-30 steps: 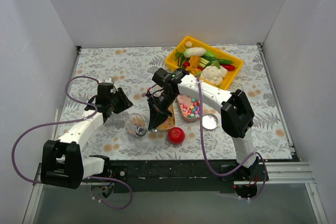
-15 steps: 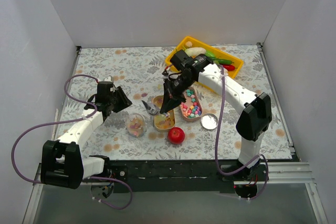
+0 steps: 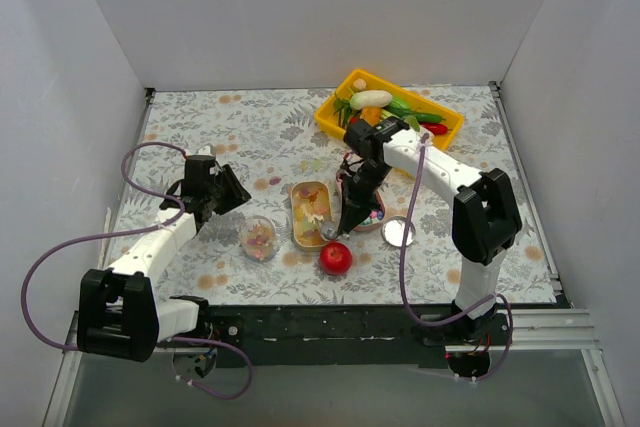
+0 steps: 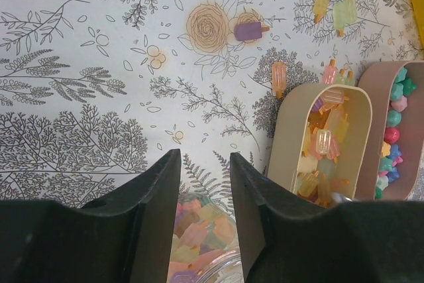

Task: Pack the candies
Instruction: Scoop the fake candies from the storage box.

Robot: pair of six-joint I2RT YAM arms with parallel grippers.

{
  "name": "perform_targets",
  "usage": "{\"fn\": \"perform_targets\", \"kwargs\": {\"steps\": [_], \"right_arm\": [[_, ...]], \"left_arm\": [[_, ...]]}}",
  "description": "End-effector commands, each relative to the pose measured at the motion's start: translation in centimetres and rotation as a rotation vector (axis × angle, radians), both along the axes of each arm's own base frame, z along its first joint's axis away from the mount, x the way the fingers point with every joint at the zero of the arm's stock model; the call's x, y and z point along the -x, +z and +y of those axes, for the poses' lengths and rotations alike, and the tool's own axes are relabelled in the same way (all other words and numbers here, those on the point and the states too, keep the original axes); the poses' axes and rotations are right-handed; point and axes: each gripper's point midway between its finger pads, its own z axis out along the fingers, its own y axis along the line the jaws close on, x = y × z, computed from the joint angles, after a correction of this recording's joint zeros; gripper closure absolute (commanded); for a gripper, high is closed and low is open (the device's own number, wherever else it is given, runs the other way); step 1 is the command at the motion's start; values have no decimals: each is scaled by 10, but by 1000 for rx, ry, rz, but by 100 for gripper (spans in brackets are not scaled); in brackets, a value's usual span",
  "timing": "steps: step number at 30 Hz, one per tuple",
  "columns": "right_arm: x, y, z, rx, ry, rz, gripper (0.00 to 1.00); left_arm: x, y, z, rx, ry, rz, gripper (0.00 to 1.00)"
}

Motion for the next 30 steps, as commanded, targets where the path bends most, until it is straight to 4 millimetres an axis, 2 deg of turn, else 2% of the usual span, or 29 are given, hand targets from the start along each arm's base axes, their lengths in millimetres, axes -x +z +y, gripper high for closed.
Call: {"fn": "perform_targets", "kwargs": {"steps": [1, 12, 17, 20, 25, 30], "right_arm": [[9, -15, -6, 16, -15, 99, 99], [-20, -26, 14, 9, 24, 97, 99], [-26, -46, 9, 61, 49, 84, 99], [-34, -61, -1, 134, 79, 27, 99], [-48, -72, -9, 189, 108, -44, 99], [-65, -76, -3, 190, 115, -133, 99]], "left_arm": [[-3, 16, 3, -22, 7, -51, 64], [-4, 11, 6, -37, 13, -41, 64], [-5, 10, 6, -41, 8, -36, 64], [-6, 10, 6, -40, 8, -36, 64], [-5, 9, 5, -39, 4, -31, 64], [-5, 10, 4, -34, 4, -33, 64]]}}
